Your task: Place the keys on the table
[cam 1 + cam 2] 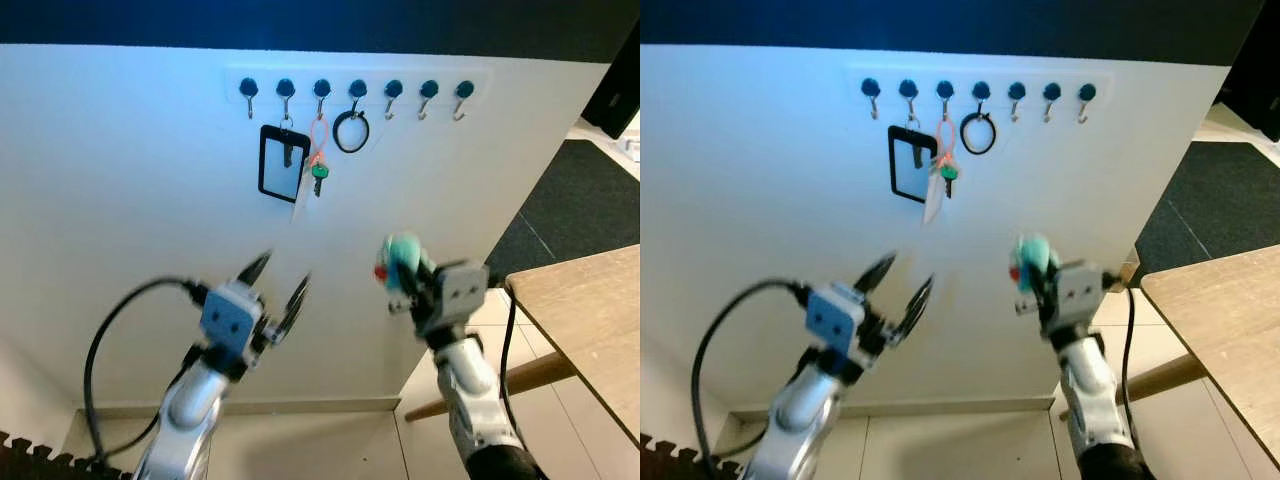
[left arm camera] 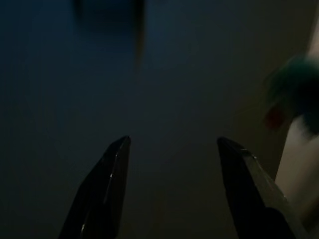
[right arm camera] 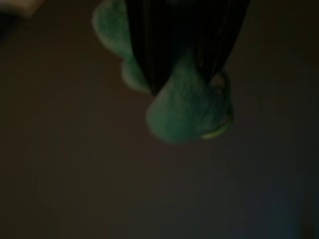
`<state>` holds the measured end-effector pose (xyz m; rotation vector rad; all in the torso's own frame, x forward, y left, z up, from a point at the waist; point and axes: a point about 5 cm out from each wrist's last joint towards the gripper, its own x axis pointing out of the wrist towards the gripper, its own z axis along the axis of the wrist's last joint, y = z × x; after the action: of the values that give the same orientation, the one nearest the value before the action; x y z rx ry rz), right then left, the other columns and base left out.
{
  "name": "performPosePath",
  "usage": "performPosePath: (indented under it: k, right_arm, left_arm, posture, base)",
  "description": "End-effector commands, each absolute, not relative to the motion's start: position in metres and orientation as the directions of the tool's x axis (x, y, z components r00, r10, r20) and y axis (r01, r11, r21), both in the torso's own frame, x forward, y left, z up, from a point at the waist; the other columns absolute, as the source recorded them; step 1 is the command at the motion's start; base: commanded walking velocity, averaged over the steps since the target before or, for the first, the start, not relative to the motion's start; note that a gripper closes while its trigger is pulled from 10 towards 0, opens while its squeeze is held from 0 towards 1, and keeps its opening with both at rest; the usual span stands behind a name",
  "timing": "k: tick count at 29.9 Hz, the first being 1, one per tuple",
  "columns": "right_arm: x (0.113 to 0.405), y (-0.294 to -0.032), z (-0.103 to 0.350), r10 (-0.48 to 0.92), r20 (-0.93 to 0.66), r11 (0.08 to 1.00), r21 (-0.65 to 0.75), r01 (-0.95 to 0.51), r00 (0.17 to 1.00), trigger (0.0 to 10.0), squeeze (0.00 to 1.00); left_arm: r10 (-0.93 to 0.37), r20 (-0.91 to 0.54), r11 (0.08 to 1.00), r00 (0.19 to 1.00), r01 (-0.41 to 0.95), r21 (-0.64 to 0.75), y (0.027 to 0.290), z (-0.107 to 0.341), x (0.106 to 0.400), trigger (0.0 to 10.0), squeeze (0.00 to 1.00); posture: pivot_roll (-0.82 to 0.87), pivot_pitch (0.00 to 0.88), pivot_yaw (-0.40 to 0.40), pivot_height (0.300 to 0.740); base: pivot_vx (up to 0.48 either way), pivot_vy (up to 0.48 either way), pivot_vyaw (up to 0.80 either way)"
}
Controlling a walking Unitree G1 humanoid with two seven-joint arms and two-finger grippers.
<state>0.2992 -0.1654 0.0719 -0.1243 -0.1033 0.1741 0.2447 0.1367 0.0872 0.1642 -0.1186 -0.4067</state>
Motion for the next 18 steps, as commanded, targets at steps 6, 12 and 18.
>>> performPosePath:
  k: [6,12,18]
  right_arm:
    - [0.260,-0.166,-0.021,0.198,-0.460,0.978,0.026,-0.209,0.866,10.0,0.00]
    - [0.216,-0.176,-0.061,0.094,-0.678,0.996,0.064,-0.069,0.729,10.0,0.00]
    - [0.203,-0.185,-0.068,0.019,-0.703,1.000,0.005,-0.022,0.711,10.0,0.00]
  left_arm:
    - [0.017,-0.492,0.994,0.870,0.040,0.106,0.195,-0.028,0.206,10.0,0.00]
    - [0.192,-0.691,0.981,0.697,-0.140,0.132,0.218,-0.065,0.167,10.0,0.00]
    - [0.199,-0.697,0.977,0.689,-0.192,0.088,0.217,-0.070,0.162,10.0,0.00]
  posture:
    - [0.07,0.057,-0.042,0.740]
    - [0.07,0.056,-0.055,0.740]
    - [0.06,0.051,-0.046,0.740]
  base:
    - [0.000,0.000,0.00]
    - [0.000,0.000,0.00]
    - [0.000,0.000,0.00]
